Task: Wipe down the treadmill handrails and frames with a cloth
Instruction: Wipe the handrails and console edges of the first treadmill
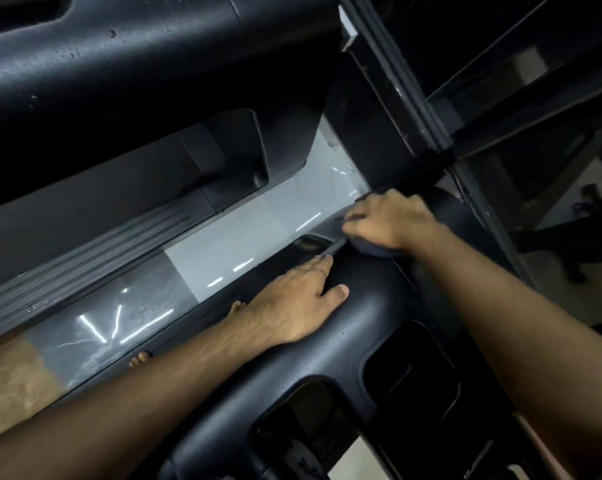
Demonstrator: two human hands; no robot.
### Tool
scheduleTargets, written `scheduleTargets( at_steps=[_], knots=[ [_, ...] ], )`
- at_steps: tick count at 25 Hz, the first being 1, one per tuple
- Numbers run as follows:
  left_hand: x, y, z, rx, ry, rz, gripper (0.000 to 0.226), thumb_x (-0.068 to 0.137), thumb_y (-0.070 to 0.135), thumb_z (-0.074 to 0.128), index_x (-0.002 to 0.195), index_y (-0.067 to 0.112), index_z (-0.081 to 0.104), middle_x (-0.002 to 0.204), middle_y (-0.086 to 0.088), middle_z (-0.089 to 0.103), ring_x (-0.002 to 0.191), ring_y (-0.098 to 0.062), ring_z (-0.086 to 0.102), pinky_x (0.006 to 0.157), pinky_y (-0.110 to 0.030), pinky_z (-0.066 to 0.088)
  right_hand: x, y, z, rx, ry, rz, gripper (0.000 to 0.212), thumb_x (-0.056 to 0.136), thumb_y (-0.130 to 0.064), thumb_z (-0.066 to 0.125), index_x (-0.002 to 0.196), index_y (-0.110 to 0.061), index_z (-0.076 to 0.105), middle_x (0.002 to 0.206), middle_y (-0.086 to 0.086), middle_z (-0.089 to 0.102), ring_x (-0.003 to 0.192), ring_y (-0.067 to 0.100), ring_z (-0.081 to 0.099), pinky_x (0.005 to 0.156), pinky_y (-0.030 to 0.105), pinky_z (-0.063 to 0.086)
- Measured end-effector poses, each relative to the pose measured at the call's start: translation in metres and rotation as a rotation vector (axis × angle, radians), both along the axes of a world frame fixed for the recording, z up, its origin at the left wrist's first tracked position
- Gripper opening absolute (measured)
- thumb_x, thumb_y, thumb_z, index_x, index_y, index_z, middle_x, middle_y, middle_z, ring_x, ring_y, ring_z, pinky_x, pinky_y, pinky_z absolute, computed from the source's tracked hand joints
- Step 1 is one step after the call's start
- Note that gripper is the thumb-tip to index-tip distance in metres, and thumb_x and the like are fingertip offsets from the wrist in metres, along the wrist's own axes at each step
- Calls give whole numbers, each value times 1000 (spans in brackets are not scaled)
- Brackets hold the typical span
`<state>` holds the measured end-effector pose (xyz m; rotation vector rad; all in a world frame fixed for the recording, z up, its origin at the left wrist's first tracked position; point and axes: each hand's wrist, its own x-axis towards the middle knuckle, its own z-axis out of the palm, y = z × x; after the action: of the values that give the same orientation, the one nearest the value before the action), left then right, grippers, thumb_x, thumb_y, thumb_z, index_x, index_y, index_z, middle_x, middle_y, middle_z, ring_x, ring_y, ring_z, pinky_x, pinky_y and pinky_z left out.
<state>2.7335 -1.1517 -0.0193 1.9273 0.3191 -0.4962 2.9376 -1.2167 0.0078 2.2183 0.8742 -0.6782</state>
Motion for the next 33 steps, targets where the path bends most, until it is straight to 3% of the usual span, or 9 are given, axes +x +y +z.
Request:
scheduleTargets(
  at_steps=[2, 6, 10, 15, 20, 26, 29, 33],
  knots=[
    [7, 0, 3, -6, -6, -9, 66, 101, 49, 36, 156, 19, 15, 163, 6, 15, 148, -7, 14, 121, -26, 11, 23, 2, 7, -9, -169, -221, 60, 91, -59, 35, 144, -34, 48, 149, 4, 41, 136, 32, 31, 107, 56, 29],
    [26, 5, 9, -68, -9, 52, 61, 100, 48, 42, 153, 24, 27, 157, 5, 33, 142, -13, 33, 116, -27, 26, 19, -11, -3, 5, -189, -193, 64, 88, -62, 40, 144, -31, 47, 148, 4, 39, 136, 32, 31, 105, 62, 27],
    [38, 7, 19, -46, -3, 13, 59, 99, 47, 44, 152, 25, 29, 155, 3, 36, 140, -17, 38, 114, -28, 29, 36, -20, 19, 233, -341, -641, 62, 90, -54, 53, 145, -28, 41, 152, 9, 27, 139, 40, 24, 106, 67, 30],
    [27, 20, 36, -5, -60, 4, 54, 97, 41, 51, 147, 25, 40, 150, 3, 45, 136, -16, 43, 113, -31, 32, -26, -33, 47, 255, -352, -491, 45, 95, -33, 52, 137, -19, 53, 138, 17, 48, 124, 41, 50, 97, 48, 49],
    [-19, 15, 70, 40, -178, -57, 53, 94, 40, 55, 144, 24, 45, 144, 3, 52, 132, -17, 48, 112, -36, 36, -118, -58, 107, 323, -110, -677, 51, 81, -60, 54, 107, -20, 70, 113, 7, 70, 104, 31, 64, 78, 33, 48],
    [-74, -61, 121, 199, -366, -357, 51, 94, 40, 53, 144, 29, 45, 114, 2, 67, 108, -21, 59, 88, -27, 43, -239, -143, 178, 644, -132, -894, 29, 91, -36, 51, 113, -32, 70, 112, 2, 69, 101, 26, 63, 80, 30, 47],
    [-101, -109, 138, 220, -427, -578, 43, 95, 39, 51, 137, 32, 49, 130, 2, 63, 121, -20, 56, 101, -34, 45, -290, -204, 180, 776, -269, -1036, 29, 92, -34, 50, 113, -34, 69, 111, 1, 69, 101, 27, 63, 83, 34, 49],
    [-133, -187, 154, 297, -565, -812, 48, 97, 39, 50, 144, 31, 44, 141, 2, 55, 127, -18, 52, 100, -27, 40, -357, -303, 174, 790, -452, -1240, 30, 93, -30, 51, 118, -36, 66, 117, 3, 67, 108, 29, 62, 87, 36, 48]
  ],
)
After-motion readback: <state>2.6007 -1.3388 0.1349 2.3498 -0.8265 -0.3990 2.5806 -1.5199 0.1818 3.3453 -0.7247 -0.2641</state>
